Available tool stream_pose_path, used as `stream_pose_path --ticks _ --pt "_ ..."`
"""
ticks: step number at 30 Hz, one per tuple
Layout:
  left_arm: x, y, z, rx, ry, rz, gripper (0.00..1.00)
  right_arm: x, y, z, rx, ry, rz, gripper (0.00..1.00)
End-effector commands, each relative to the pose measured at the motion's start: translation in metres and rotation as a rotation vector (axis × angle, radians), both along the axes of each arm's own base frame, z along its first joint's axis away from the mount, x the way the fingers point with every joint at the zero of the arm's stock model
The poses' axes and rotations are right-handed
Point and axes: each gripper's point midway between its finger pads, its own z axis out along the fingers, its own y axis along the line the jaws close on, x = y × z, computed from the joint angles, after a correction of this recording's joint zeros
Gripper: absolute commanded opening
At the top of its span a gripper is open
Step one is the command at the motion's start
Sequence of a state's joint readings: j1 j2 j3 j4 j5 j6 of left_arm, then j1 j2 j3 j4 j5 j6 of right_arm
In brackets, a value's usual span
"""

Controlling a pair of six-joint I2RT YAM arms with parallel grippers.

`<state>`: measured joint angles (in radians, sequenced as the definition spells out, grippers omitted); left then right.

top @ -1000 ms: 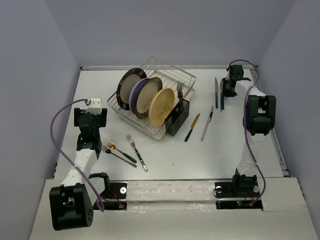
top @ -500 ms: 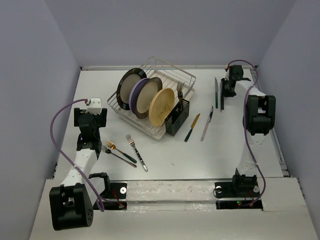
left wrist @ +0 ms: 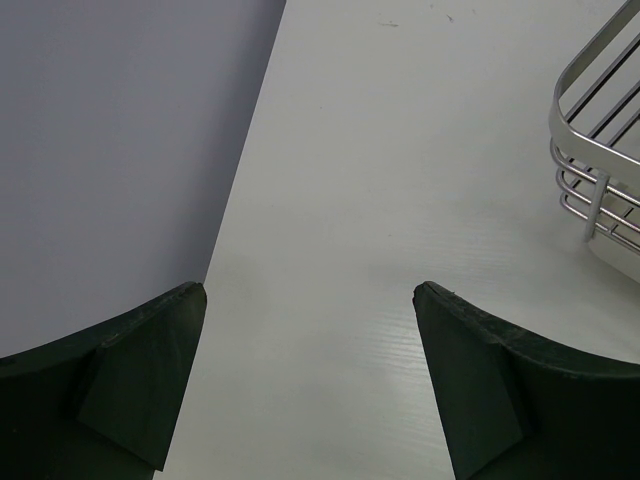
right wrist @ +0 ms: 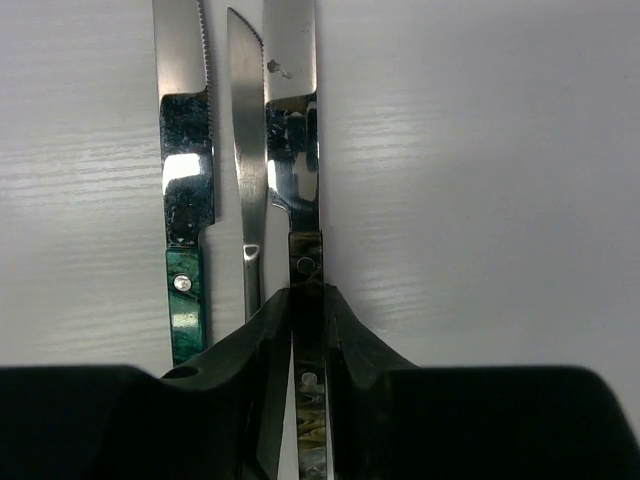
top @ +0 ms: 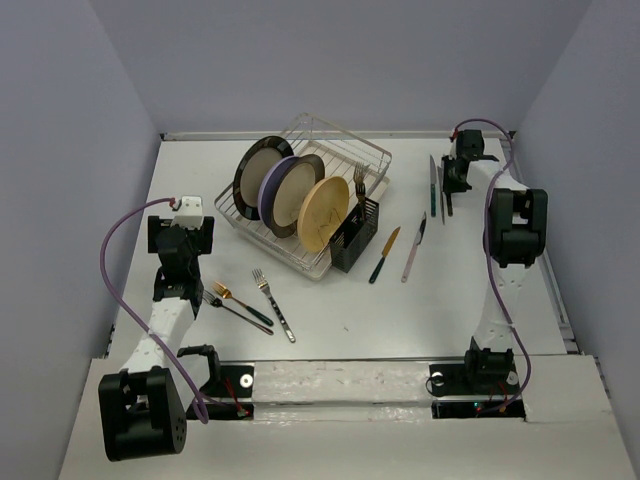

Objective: Sort the eating utensils into containers

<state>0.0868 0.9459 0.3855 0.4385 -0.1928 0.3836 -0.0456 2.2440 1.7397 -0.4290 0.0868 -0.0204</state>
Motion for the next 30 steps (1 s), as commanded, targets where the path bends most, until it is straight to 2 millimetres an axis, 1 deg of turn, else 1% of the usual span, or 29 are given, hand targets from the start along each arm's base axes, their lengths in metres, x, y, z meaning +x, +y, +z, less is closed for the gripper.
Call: stream_pose_path --ticks 1,3,6,7,9,10,11,12,13,14,15,16,17,19,20,21,22,23,24,25,26,27,28,29,30 --pt "0.002 0.005 0.017 0.016 -0.075 0.019 0.99 -0.022 -0.01 -0.033 -0.043 0.127 -0.019 0.14" --pt "0.001 0.004 0.016 0.016 -0.072 0.019 0.99 -0.022 -0.011 -0.032 -0.049 0.126 -0.024 0.01" --pt "0.002 0.004 0.017 0.018 -0.073 0.019 0.99 -0.021 -0.015 -0.02 -0.067 0.104 -0.035 0.0" --pt "0.001 0.005 0.017 0.018 -0.074 0.021 0.99 -0.018 -0.016 -0.006 -0.071 0.075 -0.042 0.0" --pt "0.002 0.005 0.016 0.017 -0.071 0.019 0.99 -0.014 -0.015 0.011 -0.062 0.016 -0.054 0.0" --pt "0.002 0.004 0.016 0.017 -0.07 0.018 0.99 -0.01 -0.015 0.044 -0.059 -0.063 -0.06 0.0" --pt "0.002 0.004 0.016 0.017 -0.07 0.019 0.99 -0.002 -0.014 0.066 -0.054 -0.146 -0.063 0.0" --pt "0.002 0.004 0.017 0.017 -0.073 0.018 0.99 -0.007 -0.012 0.072 -0.048 -0.173 -0.052 0.0" --pt "0.002 0.004 0.016 0.014 -0.072 0.02 0.99 -0.007 -0.004 0.117 -0.041 -0.284 -0.035 0.0" --pt "0.002 0.004 0.016 0.014 -0.071 0.02 0.99 -0.009 0.002 0.137 -0.039 -0.343 -0.019 0.0" --pt "0.002 0.004 0.016 0.015 -0.07 0.018 0.99 -0.003 0.02 0.168 -0.037 -0.462 0.018 0.0" --pt "0.003 0.004 0.016 0.015 -0.072 0.018 0.99 -0.019 0.033 0.196 -0.039 -0.543 0.053 0.0" --pt "0.003 0.004 0.016 0.014 -0.071 0.018 0.99 -0.018 0.066 0.23 -0.039 -0.676 0.128 0.0" --pt "0.003 0.004 0.017 0.014 -0.072 0.018 0.99 -0.036 0.104 0.269 -0.048 -0.811 0.213 0.0" --pt "0.002 0.005 0.016 0.014 -0.072 0.02 0.99 -0.046 0.123 0.281 -0.047 -0.895 0.257 0.0" --pt "0.002 0.005 0.017 0.015 -0.074 0.021 0.99 -0.068 0.137 0.318 -0.035 -1.004 0.293 0.0" --pt "0.001 0.005 0.017 0.017 -0.075 0.022 0.99 -0.086 0.171 0.333 0.013 -1.07 0.372 0.0" --pt "0.001 0.005 0.017 0.017 -0.075 0.025 0.99 -0.102 0.186 0.339 0.06 -1.14 0.41 0.0" --pt "0.0 0.005 0.017 0.019 -0.074 0.025 0.99 -0.126 0.197 0.363 0.134 -1.22 0.443 0.0" --pt "0.0 0.006 0.018 0.018 -0.076 0.027 0.99 -0.141 0.211 0.369 0.184 -1.26 0.489 0.0" --pt "0.0 0.006 0.018 0.02 -0.077 0.028 0.99 -0.16 0.237 0.372 0.246 -1.286 0.555 0.0" --pt "0.0 0.006 0.019 0.017 -0.078 0.03 0.99 -0.173 0.249 0.369 0.281 -1.317 0.582 0.0" --pt "0.0 0.006 0.02 0.019 -0.081 0.03 0.99 -0.18 0.258 0.368 0.287 -1.33 0.594 0.0" --pt "-0.001 0.006 0.02 0.017 -0.08 0.032 0.99 -0.198 0.281 0.372 0.328 -1.362 0.643 0.0" --pt "-0.001 0.007 0.022 0.018 -0.081 0.033 0.99 -0.203 0.29 0.368 0.333 -1.365 0.657 0.0"
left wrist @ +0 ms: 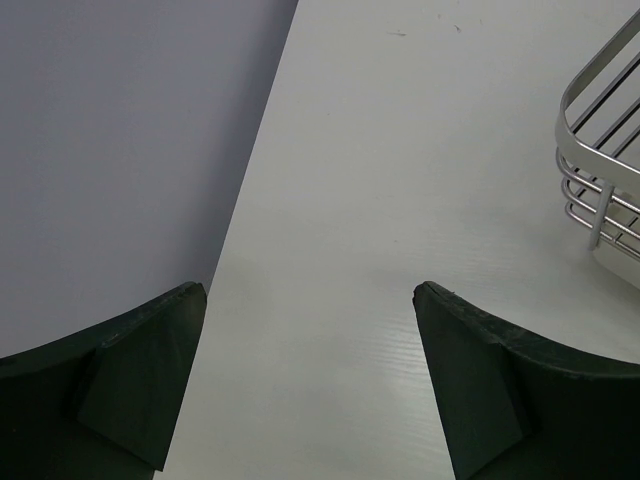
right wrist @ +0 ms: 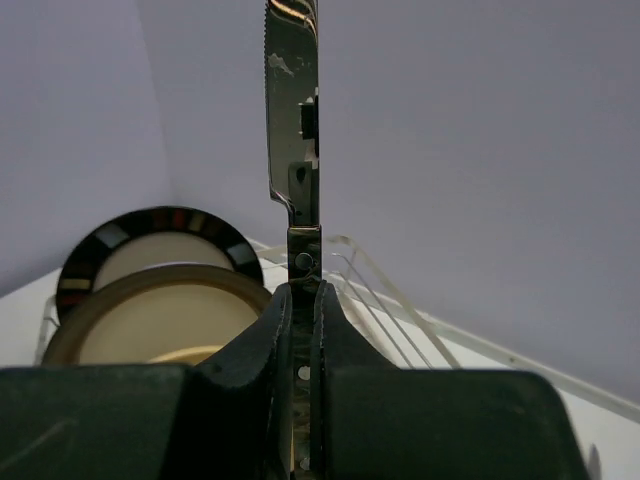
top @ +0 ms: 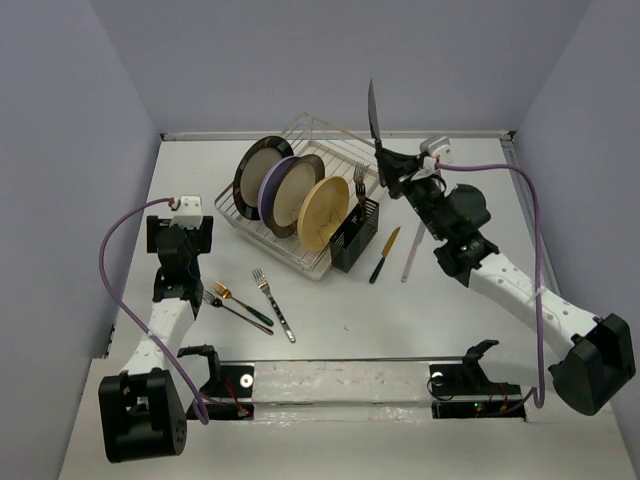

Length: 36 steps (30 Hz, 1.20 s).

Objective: Sort the eating utensils into containers

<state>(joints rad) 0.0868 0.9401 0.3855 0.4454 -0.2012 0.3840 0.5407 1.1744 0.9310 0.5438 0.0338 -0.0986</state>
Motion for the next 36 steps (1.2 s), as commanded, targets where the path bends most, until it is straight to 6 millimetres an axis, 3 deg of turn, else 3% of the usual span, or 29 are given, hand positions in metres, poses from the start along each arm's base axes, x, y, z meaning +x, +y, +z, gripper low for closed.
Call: stream_pose_path --ticks 1,3,4,12,19,22,31,34,36 --pt "-0.002 0.006 0.019 0.014 -0.071 0.029 0.99 -0.031 0.049 -0.005 0.055 -0.123 0.112 0.0" --pt "-0.003 0.006 0.019 0.016 -0.07 0.031 0.99 -0.037 0.062 -0.015 0.083 -0.11 0.156 0.0" --pt "-0.004 0.006 0.02 0.018 -0.073 0.032 0.99 -0.039 0.07 -0.03 0.071 -0.082 0.178 0.0" --pt "-0.004 0.006 0.017 0.018 -0.066 0.029 0.99 -0.046 0.098 -0.073 0.082 -0.047 0.27 0.0" --pt "-0.006 0.006 0.018 0.02 -0.072 0.032 0.99 -0.04 0.094 -0.11 0.07 -0.019 0.235 0.0" --pt "-0.006 0.006 0.018 0.018 -0.071 0.029 0.99 -0.038 0.096 -0.137 0.044 0.025 0.229 0.0" --pt "-0.005 0.005 0.018 0.019 -0.072 0.024 0.99 -0.044 0.095 -0.161 0.0 0.038 0.25 0.0" --pt "-0.005 0.005 0.018 0.021 -0.073 0.026 0.99 -0.044 0.093 -0.172 -0.013 0.049 0.243 0.14" --pt "-0.006 0.005 0.018 0.023 -0.074 0.027 0.99 -0.047 0.093 -0.176 -0.016 0.051 0.252 0.33"
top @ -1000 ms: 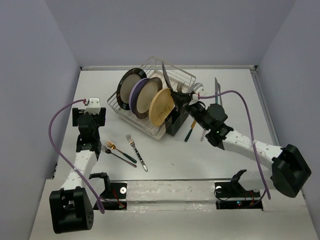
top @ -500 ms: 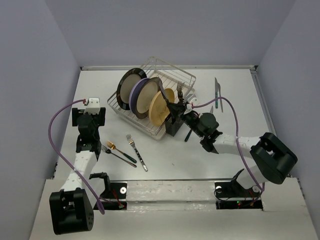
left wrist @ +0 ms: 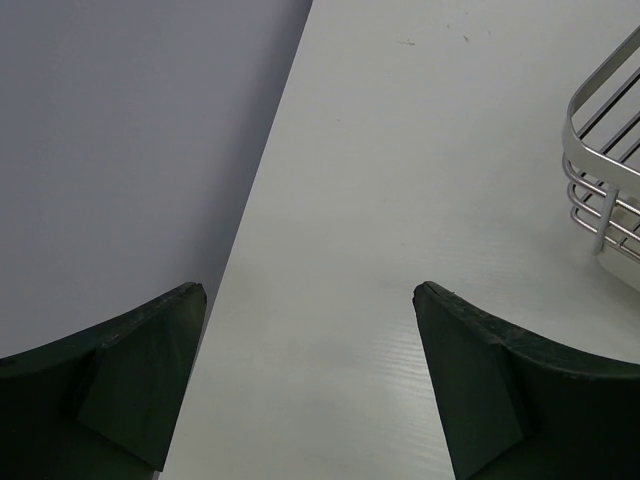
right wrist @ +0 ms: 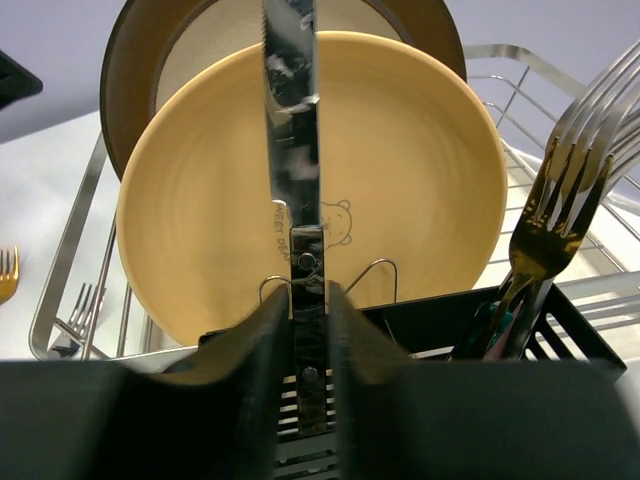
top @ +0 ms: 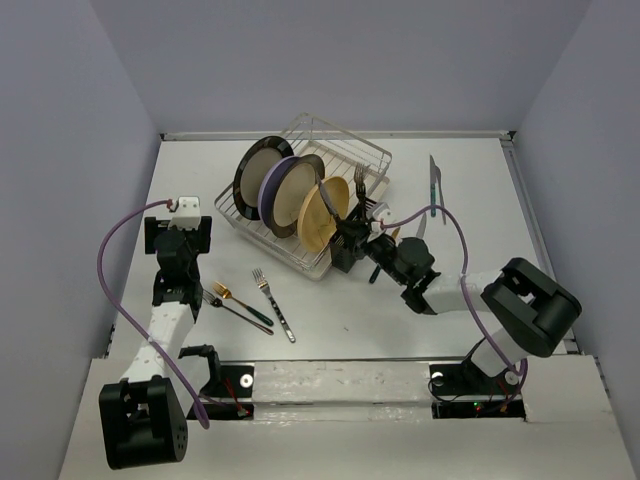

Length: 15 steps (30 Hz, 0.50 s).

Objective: Sort the eating utensils into containers

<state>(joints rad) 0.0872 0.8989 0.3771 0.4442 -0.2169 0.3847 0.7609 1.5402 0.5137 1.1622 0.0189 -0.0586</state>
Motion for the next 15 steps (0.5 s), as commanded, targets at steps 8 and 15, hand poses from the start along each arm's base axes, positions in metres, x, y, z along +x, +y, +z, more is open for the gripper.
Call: stream_pose_path --ticks 8,15 --pt "-0.001 0.003 0.009 0.016 -0.041 0.01 0.99 -0.005 -0.01 0.039 0.08 -0.108 -0.035 0.68" --pt "-0.001 0.003 0.009 0.017 -0.041 0.008 0.99 0.013 -0.025 0.084 0.056 0.002 -0.167 0.68"
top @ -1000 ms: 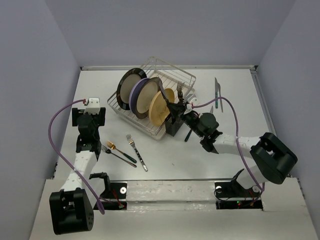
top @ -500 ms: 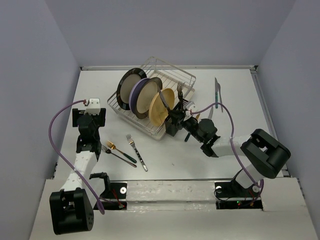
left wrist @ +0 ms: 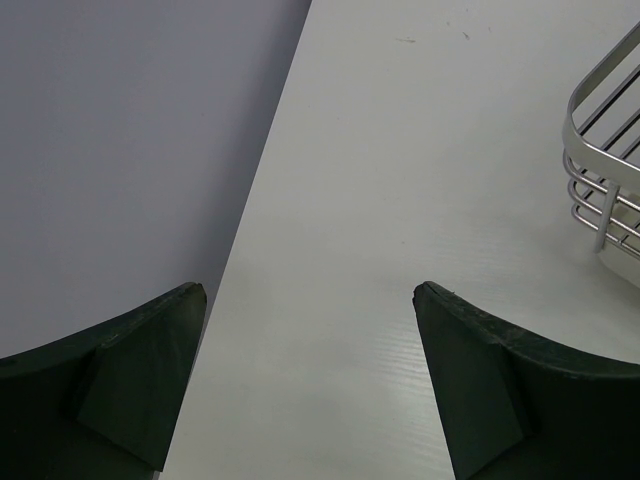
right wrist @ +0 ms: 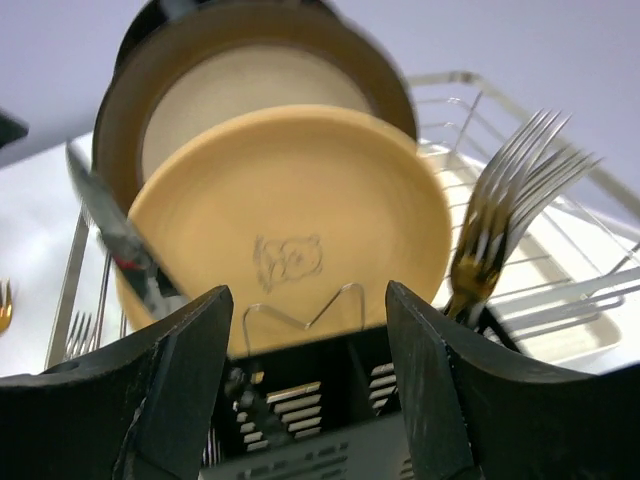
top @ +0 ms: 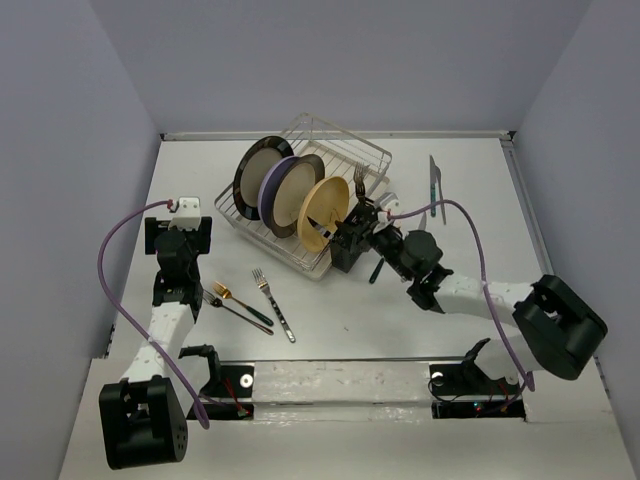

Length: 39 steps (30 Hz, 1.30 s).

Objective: Sort the eating utensils into containers

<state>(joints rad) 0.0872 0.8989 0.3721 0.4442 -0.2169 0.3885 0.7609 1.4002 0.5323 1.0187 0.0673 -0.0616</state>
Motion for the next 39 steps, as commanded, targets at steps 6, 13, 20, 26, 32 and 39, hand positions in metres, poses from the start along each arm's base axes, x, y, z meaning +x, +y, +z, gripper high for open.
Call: stream_pose_path --ticks 6,13,20,26,32,39 --pt "0.0 0.001 0.011 0.011 -0.048 0.0 0.99 0.044 -0.078 0.077 -0.033 0.204 -0.343 0.71" --pt "0.0 0.001 0.012 0.011 -0.052 -0.001 0.99 0.067 -0.142 0.058 -0.006 0.383 -0.461 0.7" --pt "0.001 -0.002 0.015 0.002 -0.062 -0.02 0.99 0.138 -0.249 -0.011 -0.06 0.682 -0.698 0.33" --pt "0.0 -0.006 0.009 0.002 -0.049 -0.04 0.99 0.17 -0.269 -0.088 -0.152 0.901 -0.701 0.2" --pt "0.002 -0.006 0.008 0.004 -0.045 -0.044 0.99 0.183 -0.274 -0.111 -0.216 0.93 -0.708 0.34" --pt "0.001 -0.005 0.007 0.005 -0.043 -0.036 0.99 0.202 -0.277 -0.138 -0.286 0.99 -0.704 0.36"
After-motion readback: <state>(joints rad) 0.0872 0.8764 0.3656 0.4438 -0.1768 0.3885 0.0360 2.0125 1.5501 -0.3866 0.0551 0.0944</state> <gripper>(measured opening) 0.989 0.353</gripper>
